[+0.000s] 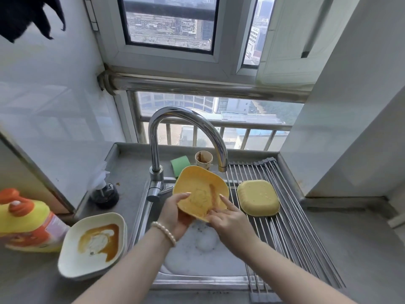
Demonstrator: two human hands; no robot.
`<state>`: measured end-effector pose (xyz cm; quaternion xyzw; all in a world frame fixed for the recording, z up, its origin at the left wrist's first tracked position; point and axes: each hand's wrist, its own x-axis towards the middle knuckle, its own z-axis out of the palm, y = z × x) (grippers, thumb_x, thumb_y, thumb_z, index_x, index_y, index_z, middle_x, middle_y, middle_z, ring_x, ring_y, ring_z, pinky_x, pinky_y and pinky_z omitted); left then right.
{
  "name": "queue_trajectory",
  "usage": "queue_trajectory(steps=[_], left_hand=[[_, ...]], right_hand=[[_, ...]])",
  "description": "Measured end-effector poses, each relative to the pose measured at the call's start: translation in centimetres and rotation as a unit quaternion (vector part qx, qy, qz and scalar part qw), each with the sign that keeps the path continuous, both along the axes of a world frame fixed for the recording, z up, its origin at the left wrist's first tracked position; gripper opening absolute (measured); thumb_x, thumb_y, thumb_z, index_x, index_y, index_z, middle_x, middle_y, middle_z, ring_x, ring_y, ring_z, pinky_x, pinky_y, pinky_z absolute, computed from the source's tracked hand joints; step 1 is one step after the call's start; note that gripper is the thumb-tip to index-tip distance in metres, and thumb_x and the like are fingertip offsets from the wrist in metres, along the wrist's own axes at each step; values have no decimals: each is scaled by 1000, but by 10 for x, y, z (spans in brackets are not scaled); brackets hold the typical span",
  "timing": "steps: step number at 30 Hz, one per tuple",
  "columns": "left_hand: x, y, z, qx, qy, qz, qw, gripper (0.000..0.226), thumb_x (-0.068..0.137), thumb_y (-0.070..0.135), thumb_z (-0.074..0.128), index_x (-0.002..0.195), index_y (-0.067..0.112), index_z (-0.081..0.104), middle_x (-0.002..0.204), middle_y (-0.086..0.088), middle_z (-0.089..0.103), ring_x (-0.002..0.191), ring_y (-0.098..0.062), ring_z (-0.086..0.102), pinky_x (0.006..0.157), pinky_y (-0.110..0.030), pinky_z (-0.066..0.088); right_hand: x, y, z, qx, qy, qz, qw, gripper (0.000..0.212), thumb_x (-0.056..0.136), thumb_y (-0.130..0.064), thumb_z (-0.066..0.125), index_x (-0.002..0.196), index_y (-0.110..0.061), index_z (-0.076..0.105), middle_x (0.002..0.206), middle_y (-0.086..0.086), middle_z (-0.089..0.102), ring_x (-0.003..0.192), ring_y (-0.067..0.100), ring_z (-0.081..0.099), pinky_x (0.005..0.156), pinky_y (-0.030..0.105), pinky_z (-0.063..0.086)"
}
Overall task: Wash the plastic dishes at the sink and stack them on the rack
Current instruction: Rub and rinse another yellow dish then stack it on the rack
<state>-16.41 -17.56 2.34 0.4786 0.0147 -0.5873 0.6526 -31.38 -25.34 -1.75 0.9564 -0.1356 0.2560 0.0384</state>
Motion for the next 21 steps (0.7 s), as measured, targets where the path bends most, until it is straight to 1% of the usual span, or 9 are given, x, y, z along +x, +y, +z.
queue_trajectory(steps=[3, 4, 6, 8, 10, 12, 14, 18, 21], left_hand=[[-41, 4, -5, -59, 59, 35, 996, 23, 78, 11, 57, 95, -4, 63, 93, -16, 64, 85, -30, 62, 87, -38, 49], [-44, 4, -6, -48, 61, 50, 996, 25, 83, 15, 57, 97, -5, 64, 96, -17, 66, 88, -31, 64, 89, -41, 50], [-34, 1, -5, -13, 42, 79, 996, 30, 94, 23, 51, 103, -3, 62, 100, -20, 68, 94, -36, 64, 82, -46, 51], [-11, -3, -8, 17, 16, 102, 994, 31, 99, 26, 45, 108, 0, 58, 105, -23, 66, 99, -40, 62, 79, -49, 52], [6, -4, -10, 65, -19, 94, 993, 30, 99, 26, 44, 112, 2, 58, 108, -23, 65, 98, -40, 62, 77, -49, 53], [8, -4, -12, 104, -50, 59, 992, 26, 101, 22, 40, 109, 4, 56, 98, -20, 65, 87, -36, 62, 65, -45, 53], [3, 0, -12, 132, -55, 22, 989, 25, 102, 18, 37, 108, 2, 55, 90, -19, 64, 79, -33, 62, 55, -40, 53], [1, 4, -15, 110, -26, 12, 994, 37, 99, 25, 43, 118, -5, 56, 105, -24, 67, 92, -38, 66, 70, -45, 56], [1, 4, -15, 58, -47, 56, 996, 26, 100, 29, 44, 115, 11, 57, 106, -22, 66, 95, -41, 66, 80, -58, 54]], right_hand=[[28, 31, 10, 87, -68, -22, 994, 13, 68, -1, 57, 67, -11, 65, 62, 0, 65, 57, 16, 62, 70, 33, 56], [33, 36, 11, 130, -86, -22, 988, 12, 68, -3, 55, 68, -11, 64, 62, 1, 64, 56, 18, 60, 57, 31, 54], [30, 37, 9, 178, -71, -4, 981, 15, 71, -3, 58, 77, -13, 66, 66, 0, 65, 56, 20, 60, 47, 29, 48], [16, 29, 2, 145, -36, 37, 988, 15, 74, -2, 65, 80, -16, 67, 66, -2, 65, 57, 21, 60, 48, 30, 48], [0, 19, 2, 85, 7, 62, 994, 5, 78, -14, 69, 74, -16, 68, 72, -3, 69, 69, 18, 66, 62, 31, 54], [-8, 7, 7, 35, 68, -2, 997, 24, 76, -38, 71, 79, -15, 73, 88, 0, 74, 86, 18, 70, 84, 35, 56], [-6, 0, 11, 27, 137, -100, 985, 51, 57, -45, 84, 92, -9, 75, 99, 7, 74, 94, 23, 70, 97, 42, 49], [11, 21, 5, 54, 118, -64, 989, 55, 34, -9, 91, 87, -13, 77, 92, 3, 75, 82, 19, 72, 84, 34, 55], [8, 39, 2, 178, 107, 28, 978, 54, 50, 0, 85, 100, -18, 75, 109, 0, 72, 99, 20, 69, 75, 37, 59]])
